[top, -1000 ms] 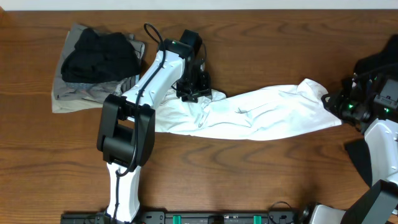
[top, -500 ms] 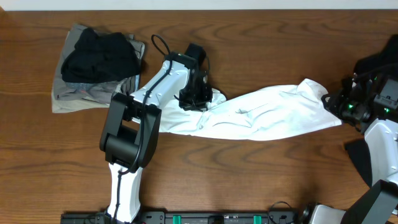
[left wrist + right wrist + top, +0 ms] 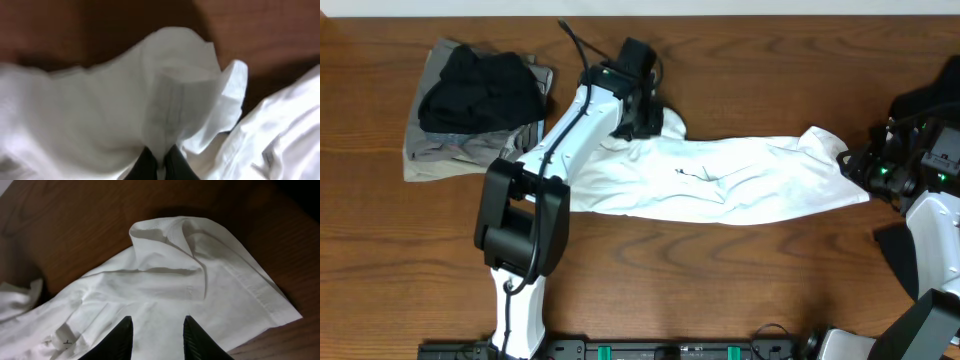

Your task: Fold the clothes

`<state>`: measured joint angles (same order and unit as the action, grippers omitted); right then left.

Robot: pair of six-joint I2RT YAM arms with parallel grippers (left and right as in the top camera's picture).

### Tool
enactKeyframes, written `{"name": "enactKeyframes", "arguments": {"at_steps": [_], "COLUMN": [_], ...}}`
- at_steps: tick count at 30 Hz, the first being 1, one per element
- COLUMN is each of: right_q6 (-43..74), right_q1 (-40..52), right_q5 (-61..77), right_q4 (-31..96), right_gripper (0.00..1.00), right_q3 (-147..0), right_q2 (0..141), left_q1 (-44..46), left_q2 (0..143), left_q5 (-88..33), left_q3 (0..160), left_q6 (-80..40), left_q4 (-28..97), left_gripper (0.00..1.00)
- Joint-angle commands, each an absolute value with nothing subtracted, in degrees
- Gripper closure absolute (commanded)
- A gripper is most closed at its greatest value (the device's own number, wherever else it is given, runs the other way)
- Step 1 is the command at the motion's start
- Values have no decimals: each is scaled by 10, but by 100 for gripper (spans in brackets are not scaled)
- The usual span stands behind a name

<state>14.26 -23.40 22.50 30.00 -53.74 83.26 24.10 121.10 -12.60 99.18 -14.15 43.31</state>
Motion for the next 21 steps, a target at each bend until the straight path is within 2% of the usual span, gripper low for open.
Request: {"name": "enactKeyframes", "arguments": {"at_steps": [1, 13, 14, 16, 19, 20, 21], "right_q6": [146, 145, 145, 145, 145, 145, 145], "right_q1": [-231, -231, -231, -231, -231, -231, -231], "right_q5": [229, 229, 229, 229, 227, 224, 218], "right_q4": [300, 300, 300, 300, 300, 301, 301], "right_gripper": [68, 68, 67, 67, 66, 65, 64], "right_q3": [-540, -540, -540, -540, -540, -540, -540], "right_q2": [832, 832, 832, 832, 832, 832, 832], "left_q1": [239, 238, 238, 235, 232, 231, 230], "left_q2": [1197, 1197, 1197, 1197, 1197, 1197, 1197], "left_q5": [-80, 96, 109, 117, 124, 130, 136], "left_q3": [1005, 1005, 1005, 1005, 1005, 1005, 1005], "left_q6": [-89, -81, -81, -81, -81, -81, -81], "left_q4": [391, 232, 226, 222, 235, 243, 251], "left_gripper": [94, 94, 91, 51, 31, 16, 16]}}
